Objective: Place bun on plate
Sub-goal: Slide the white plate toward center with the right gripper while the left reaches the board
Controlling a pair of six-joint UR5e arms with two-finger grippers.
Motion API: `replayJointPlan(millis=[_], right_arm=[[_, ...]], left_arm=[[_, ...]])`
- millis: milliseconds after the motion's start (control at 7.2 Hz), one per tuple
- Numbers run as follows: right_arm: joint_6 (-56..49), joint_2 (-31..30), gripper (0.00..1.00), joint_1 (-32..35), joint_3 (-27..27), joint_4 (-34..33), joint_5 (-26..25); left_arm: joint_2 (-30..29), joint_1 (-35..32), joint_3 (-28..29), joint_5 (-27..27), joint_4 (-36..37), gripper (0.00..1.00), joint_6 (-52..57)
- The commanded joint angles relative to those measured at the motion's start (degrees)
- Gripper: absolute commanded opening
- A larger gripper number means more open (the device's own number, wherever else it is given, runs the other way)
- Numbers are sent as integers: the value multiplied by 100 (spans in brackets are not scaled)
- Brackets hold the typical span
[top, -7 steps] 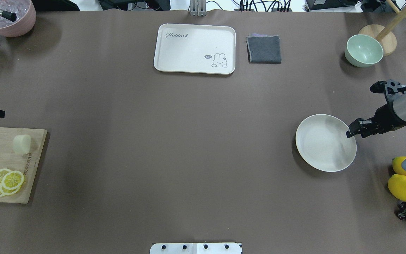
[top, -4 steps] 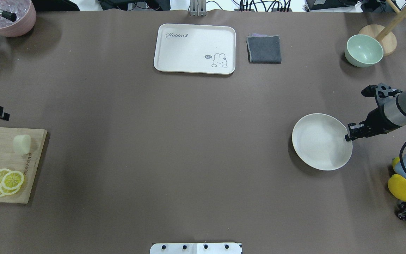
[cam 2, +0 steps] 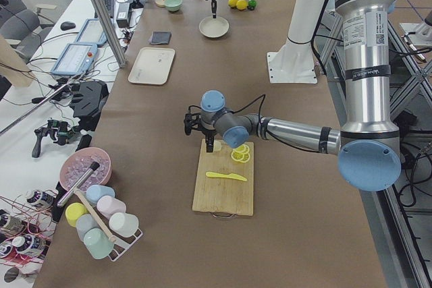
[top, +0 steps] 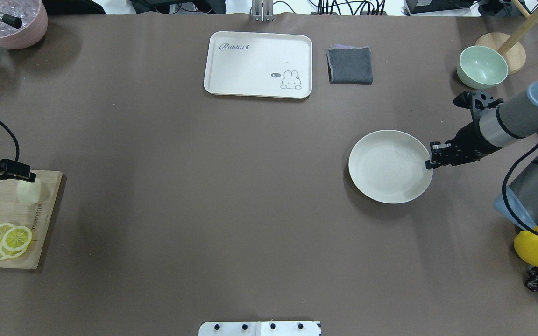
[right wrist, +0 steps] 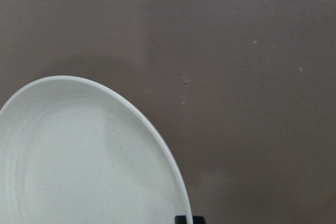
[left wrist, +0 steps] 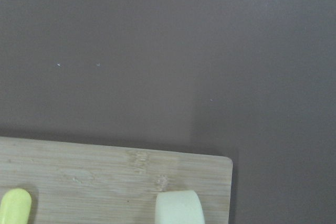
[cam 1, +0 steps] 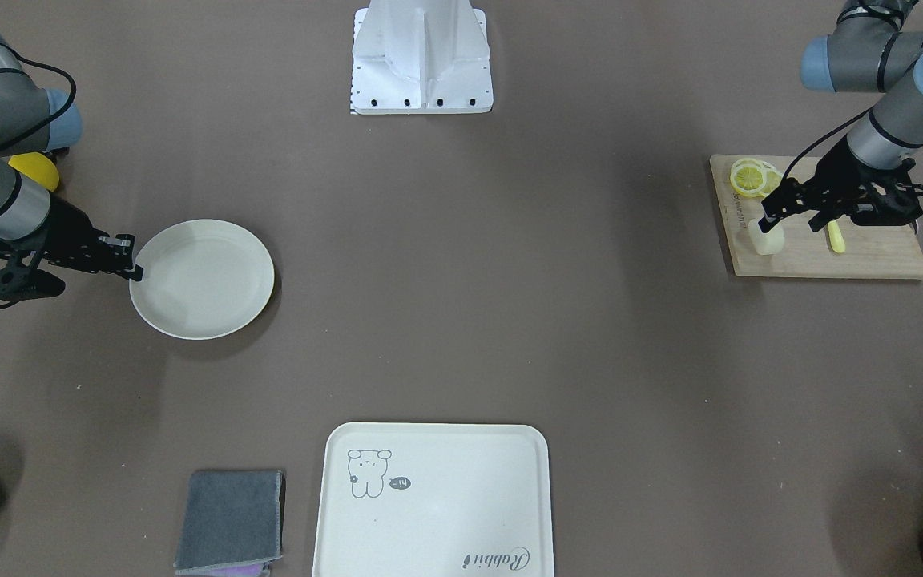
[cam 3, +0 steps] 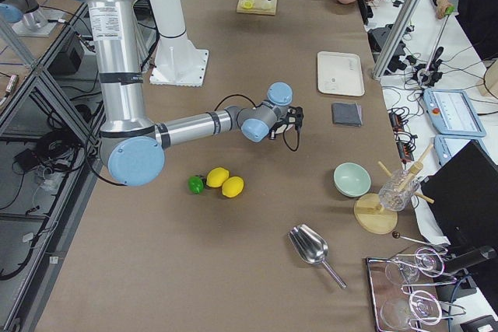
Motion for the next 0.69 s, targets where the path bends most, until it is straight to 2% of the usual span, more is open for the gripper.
replayJointPlan(millis=[0, 139, 278, 417, 556], right_arm=[[954, 353, 0, -292, 319, 4, 31], [1542, 641, 0, -555, 365, 4, -39], [1957, 879, 0, -940, 366, 4, -352], [2109, 1003, 0, -1309, 348, 4, -747], [2154, 1039, 0, -1496, 348, 4, -864]], left_arm=[[204, 126, 65, 68, -264, 95, -61], [196, 221, 100, 86, -274, 88, -61], [135, 344, 187, 242, -274, 79, -61], [21, 459, 293, 331, -309, 78, -70], [-32, 460, 311, 341, -309, 71, -79]])
